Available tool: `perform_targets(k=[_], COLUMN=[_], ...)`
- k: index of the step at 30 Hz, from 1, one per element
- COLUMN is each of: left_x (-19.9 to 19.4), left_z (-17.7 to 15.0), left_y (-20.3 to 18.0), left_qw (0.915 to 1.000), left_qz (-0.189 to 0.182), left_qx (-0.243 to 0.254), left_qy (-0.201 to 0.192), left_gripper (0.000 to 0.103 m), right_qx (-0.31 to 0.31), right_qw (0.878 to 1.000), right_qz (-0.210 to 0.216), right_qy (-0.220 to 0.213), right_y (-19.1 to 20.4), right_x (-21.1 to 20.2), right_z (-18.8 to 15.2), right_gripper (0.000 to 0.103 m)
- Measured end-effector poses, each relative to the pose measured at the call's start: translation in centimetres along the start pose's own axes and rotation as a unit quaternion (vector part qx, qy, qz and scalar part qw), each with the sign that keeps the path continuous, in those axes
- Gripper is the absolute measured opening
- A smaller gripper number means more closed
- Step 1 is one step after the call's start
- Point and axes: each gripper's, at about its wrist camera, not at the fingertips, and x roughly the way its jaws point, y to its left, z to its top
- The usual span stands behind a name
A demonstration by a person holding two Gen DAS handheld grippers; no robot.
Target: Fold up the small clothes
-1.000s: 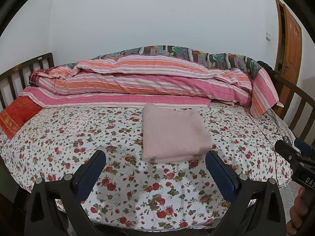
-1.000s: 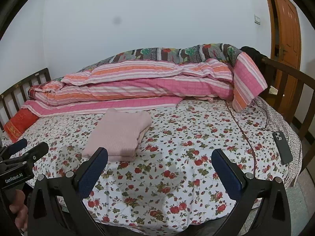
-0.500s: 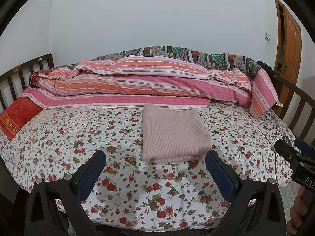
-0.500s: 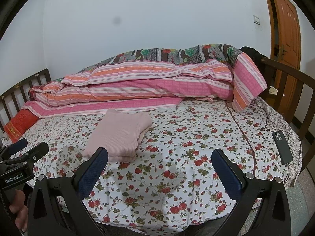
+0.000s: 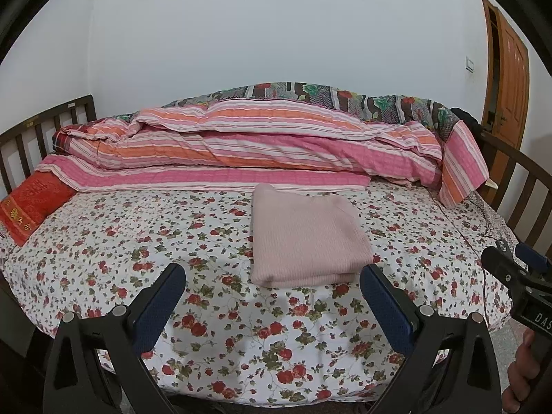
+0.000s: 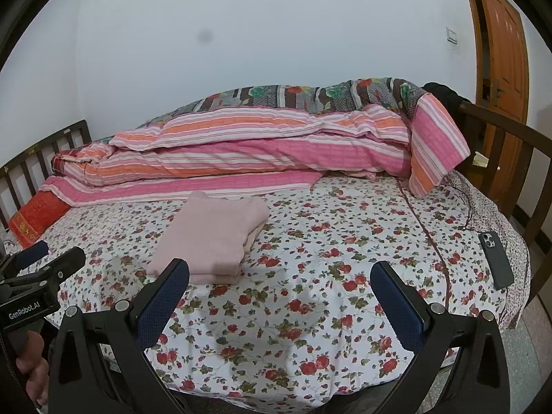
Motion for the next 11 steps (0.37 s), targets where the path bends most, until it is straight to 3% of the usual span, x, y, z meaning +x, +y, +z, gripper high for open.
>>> perform_targets(k=[11], left_x=[-0.83], left_z=[0.48], left_y=[0.18], left_qw=[0.9999], left_qz=[0.005], left_qx=[0.006], left_qy=[-0.007], left_gripper=[0.102], right_qx=[0.002], right_qw=[1.000], right_qz=[0.007], right_qy=[0.002], right_y=[0.45], right_x=[-0.10], right_z=[0.48], right_gripper=[0.103])
